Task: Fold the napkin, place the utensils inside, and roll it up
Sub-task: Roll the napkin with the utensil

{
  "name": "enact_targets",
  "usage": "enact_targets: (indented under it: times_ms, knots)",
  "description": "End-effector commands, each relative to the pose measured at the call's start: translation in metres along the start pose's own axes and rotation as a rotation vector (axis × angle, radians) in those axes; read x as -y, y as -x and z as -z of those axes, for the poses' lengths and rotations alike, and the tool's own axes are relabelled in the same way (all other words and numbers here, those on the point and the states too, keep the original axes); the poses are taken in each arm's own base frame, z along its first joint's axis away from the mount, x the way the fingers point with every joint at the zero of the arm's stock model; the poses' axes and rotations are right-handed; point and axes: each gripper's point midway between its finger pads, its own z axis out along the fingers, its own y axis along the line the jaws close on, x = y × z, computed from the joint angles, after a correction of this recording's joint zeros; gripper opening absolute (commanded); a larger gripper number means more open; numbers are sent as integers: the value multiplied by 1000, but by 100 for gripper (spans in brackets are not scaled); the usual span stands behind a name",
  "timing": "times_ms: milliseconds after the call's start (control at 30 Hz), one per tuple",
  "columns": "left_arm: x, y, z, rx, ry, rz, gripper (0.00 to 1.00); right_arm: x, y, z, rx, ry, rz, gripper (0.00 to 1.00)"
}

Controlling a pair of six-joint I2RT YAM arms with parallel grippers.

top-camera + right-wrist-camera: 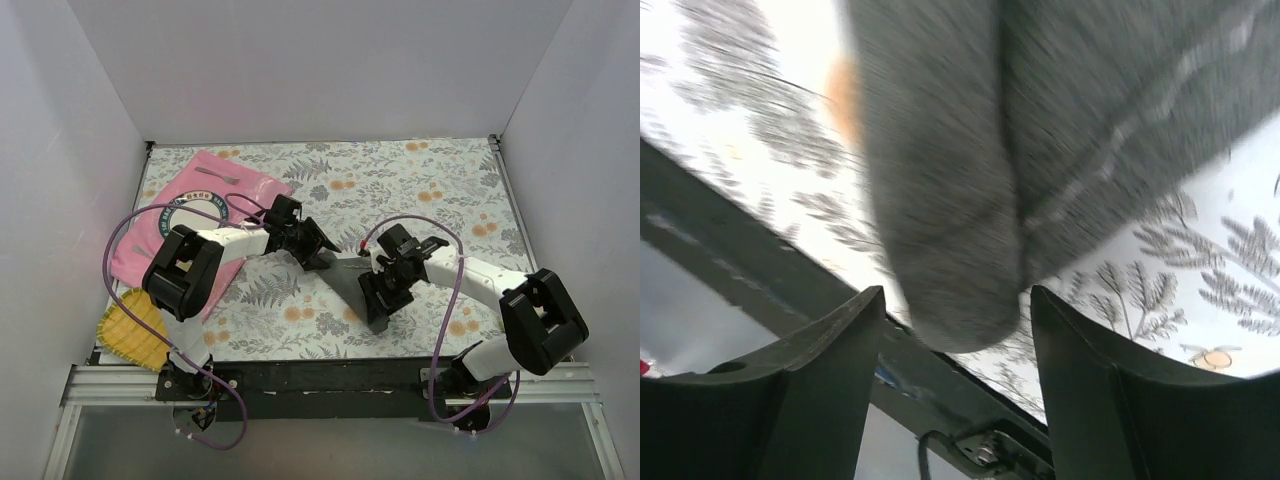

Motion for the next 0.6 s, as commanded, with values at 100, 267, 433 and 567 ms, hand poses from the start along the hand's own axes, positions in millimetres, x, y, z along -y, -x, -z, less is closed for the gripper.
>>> enact_targets:
  times_ms: [100,267,433,567]
  knots:
    - [9,4,2,3,-8,-15,51,43,-28,-18,-81,-189,-50,53]
    - [11,5,2,4,-6,-21,51,21,17,15,42,-200,9,55]
    - [14,5,2,3,-5,-18,51,-1,58,52,157,-232,143,71]
    - [13,6,1,0,2,-9,51,-22,78,43,218,-206,248,77]
